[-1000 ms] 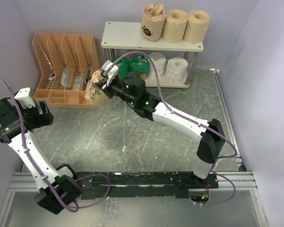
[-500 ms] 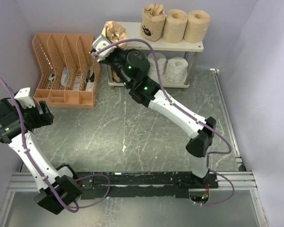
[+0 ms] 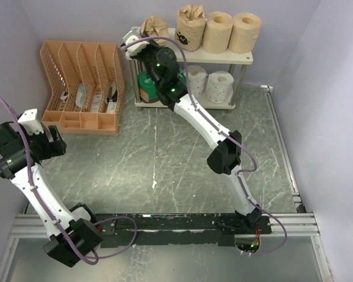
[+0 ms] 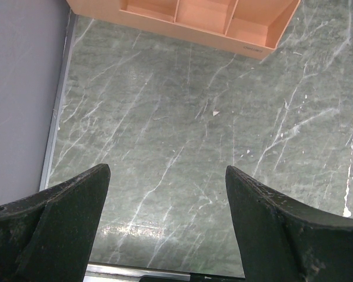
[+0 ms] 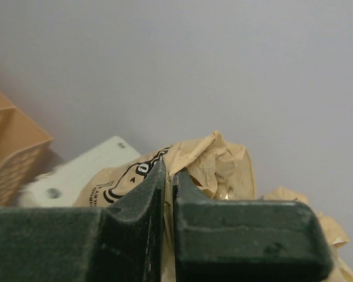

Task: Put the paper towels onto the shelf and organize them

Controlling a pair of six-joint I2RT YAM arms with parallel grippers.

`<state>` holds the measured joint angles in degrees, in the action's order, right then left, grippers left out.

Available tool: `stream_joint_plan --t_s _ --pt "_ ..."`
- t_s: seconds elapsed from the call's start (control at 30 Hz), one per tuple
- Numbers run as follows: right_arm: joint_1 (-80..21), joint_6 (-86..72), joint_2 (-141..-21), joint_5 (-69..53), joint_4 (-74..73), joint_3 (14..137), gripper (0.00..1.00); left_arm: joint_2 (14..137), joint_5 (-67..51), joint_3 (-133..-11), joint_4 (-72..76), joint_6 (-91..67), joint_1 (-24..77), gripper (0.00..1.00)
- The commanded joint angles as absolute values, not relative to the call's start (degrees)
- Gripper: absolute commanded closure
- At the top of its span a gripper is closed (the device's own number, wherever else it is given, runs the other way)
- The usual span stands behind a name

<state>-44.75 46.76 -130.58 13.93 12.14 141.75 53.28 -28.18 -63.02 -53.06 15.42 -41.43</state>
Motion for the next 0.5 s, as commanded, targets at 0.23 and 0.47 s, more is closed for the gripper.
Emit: stream_joint_plan --t_s 0.23,0.47 --pt "-36.71 37.87 -132.57 8.78 20.59 148.58 1.0 53.64 -27.81 -62.75 -51.74 15.03 -41.99 0.09" --pt "-36.41 37.16 -134.48 8.6 20.64 148.36 1.0 54.05 -27.51 -62.68 -51.61 14.85 -41.96 0.09"
